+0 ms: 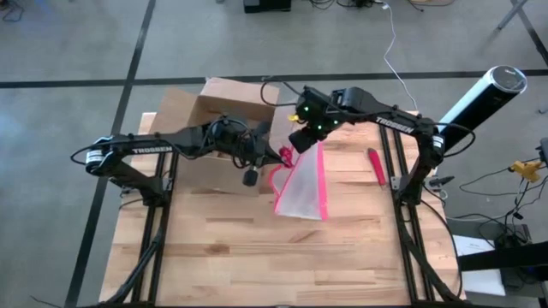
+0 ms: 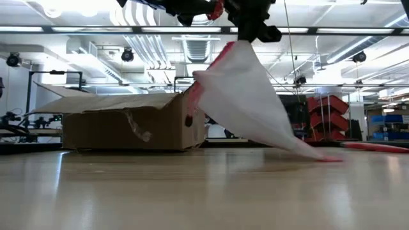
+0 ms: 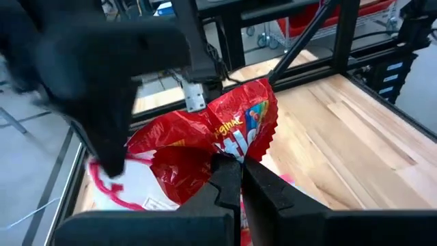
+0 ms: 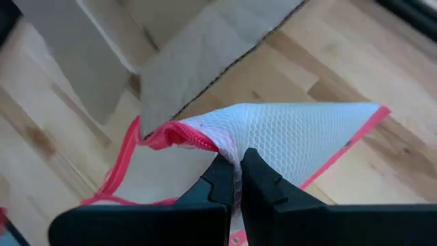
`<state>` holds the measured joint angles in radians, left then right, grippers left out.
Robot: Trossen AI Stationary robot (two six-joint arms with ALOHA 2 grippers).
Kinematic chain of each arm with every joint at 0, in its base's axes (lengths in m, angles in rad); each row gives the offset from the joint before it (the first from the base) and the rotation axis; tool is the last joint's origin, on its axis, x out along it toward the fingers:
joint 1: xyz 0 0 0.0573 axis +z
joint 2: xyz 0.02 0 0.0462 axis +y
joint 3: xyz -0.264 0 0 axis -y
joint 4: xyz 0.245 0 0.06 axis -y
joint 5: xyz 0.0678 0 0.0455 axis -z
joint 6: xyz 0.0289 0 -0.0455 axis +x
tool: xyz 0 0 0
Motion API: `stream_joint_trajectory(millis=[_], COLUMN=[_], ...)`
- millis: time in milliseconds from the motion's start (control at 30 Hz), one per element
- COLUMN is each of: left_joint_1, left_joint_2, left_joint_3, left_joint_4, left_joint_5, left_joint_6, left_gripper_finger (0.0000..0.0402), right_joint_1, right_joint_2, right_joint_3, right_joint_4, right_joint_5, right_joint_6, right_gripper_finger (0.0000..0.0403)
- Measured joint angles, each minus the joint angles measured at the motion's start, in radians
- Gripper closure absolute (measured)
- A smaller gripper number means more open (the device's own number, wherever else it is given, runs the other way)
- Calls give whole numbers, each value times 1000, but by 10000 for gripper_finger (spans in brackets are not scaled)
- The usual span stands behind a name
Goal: Unpack boxes
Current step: Put the red candy into the zip bag, then put the orange candy into the zip bag
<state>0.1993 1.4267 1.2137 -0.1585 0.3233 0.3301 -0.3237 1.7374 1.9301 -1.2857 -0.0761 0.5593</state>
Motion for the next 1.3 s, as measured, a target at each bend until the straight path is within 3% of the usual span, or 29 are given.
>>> stream_joint_trajectory(millis=[367, 867, 1033, 1300], left_joint_1=[-2, -11, -11, -9], left_joint_2=[84, 155, 171, 169], left_joint_3=[0, 0, 0, 0], left_joint_4=[-15, 8, 10, 4], left_joint_5=[-128, -124, -123, -130], left_joint_6=[18, -3, -29, -63], left_gripper_finger=[401, 392, 341, 202], right_joint_1=[12, 14, 14, 14], right_joint_2=[-3, -4, -4, -4], right_joint_3=[106, 160, 161, 161], right_joint_4=[0, 5, 5, 4], right_joint_5=[-82, -92, -93, -115], right_joint_6=[-2, -1, 1, 0], right_gripper_finger=[403, 403, 403, 403])
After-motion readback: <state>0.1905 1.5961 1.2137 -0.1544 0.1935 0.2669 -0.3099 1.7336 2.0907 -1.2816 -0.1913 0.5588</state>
